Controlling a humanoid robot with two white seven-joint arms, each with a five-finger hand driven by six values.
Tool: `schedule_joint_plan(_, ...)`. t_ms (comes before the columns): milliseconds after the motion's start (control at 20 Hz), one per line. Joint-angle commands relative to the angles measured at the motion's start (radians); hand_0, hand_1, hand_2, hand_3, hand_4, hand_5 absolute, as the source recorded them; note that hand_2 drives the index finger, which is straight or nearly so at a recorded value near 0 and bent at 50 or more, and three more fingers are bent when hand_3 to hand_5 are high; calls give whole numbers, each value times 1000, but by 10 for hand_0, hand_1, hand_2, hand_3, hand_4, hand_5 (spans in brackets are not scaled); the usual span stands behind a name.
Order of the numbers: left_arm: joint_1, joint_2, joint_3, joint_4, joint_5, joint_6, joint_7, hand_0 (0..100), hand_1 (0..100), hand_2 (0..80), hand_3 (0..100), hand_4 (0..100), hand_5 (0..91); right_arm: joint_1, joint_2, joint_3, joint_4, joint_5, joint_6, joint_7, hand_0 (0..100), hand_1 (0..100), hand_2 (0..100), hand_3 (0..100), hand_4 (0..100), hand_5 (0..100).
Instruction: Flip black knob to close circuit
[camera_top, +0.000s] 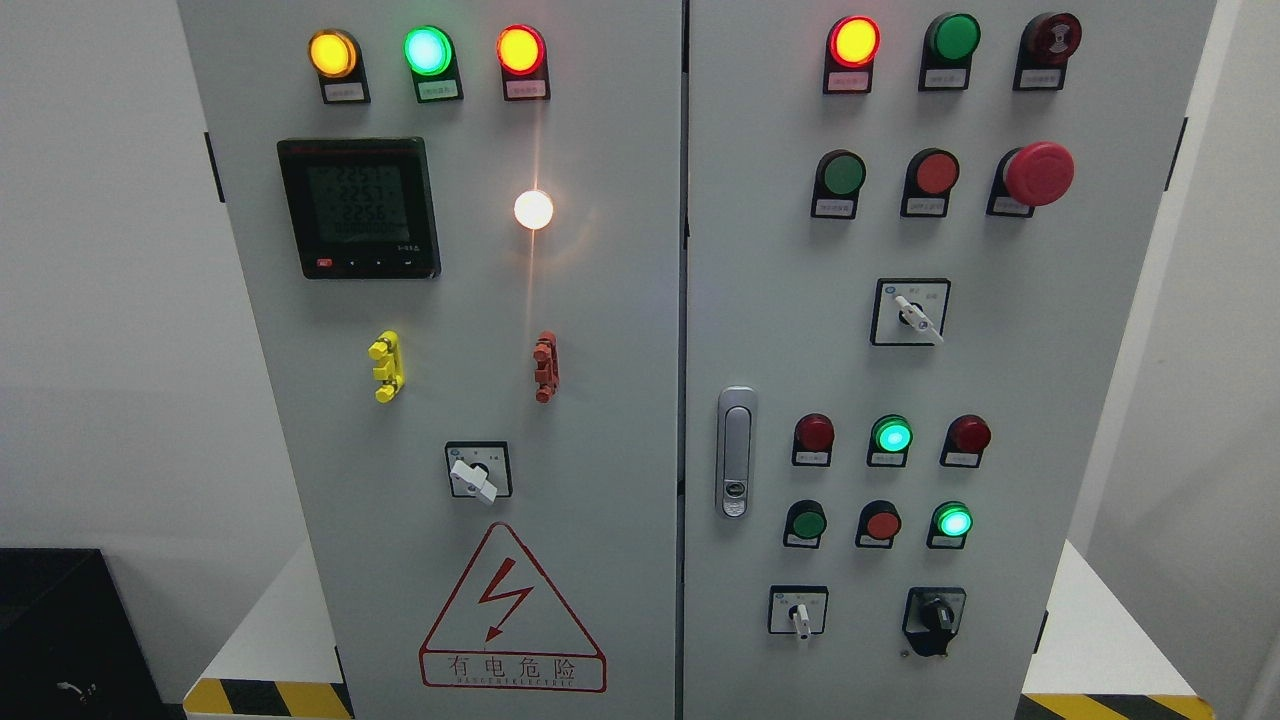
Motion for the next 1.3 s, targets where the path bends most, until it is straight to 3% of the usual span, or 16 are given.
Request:
schedule_joint_plan(0,21,0,0,-23,0,0,0,120,556,0,0,0,0,-21,0,-17,-229,80,27,28,0,0,866,1000,880,918)
schedule_joint_plan(450,21,0,0,-23,0,0,0,120,556,0,0,0,0,-130,8,-23,-255,146,93,92,0,0,865,1000,884,920)
schedule_joint_plan(650,21,0,-1,-23,0,0,0,120,556,0,0,0,0,-168,6,-26,-255,175,107,100,0,0,866,1000,887,921)
schedule_joint_plan(1250,21,1,0,-23,0,0,0,120,556,0,0,0,0,-286,-11,-26,-255,238,205,204,0,0,861,1000,889,922)
